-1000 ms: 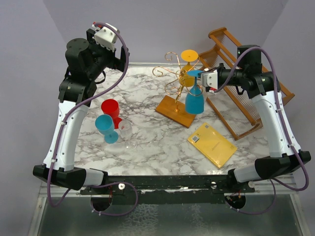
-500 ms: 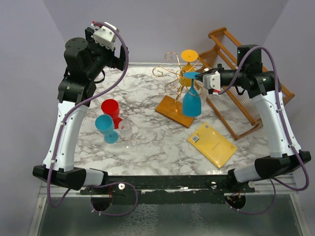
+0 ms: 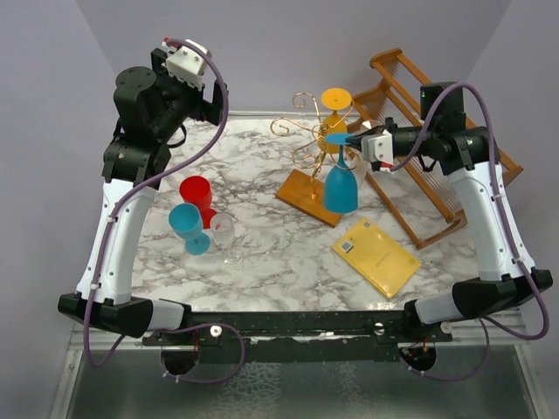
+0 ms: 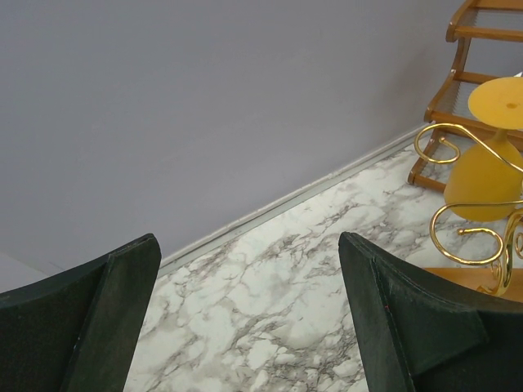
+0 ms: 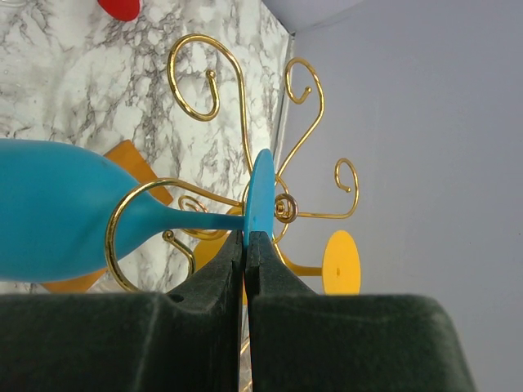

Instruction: Place the wine glass upside down on the wine glass rack

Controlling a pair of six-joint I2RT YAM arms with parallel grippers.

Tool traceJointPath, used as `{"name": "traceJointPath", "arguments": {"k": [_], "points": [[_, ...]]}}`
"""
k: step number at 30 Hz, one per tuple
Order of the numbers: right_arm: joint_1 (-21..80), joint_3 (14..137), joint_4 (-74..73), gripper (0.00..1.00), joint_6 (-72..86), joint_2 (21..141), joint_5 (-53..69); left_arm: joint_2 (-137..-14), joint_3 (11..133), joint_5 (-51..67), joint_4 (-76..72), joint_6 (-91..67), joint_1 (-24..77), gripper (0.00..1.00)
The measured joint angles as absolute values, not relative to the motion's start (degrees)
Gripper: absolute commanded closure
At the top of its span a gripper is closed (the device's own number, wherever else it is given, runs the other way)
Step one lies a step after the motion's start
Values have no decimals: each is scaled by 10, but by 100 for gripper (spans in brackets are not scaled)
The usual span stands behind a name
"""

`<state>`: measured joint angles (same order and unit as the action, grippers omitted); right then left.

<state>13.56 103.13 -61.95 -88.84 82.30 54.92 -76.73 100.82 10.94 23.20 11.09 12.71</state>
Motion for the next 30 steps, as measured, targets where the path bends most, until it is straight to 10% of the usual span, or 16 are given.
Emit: {"name": "traceJointPath", "arguments": {"k": [30], "points": [[136,1009,-635,99,-887,772,516,-767,1008,110,232,113,127,6]]}}
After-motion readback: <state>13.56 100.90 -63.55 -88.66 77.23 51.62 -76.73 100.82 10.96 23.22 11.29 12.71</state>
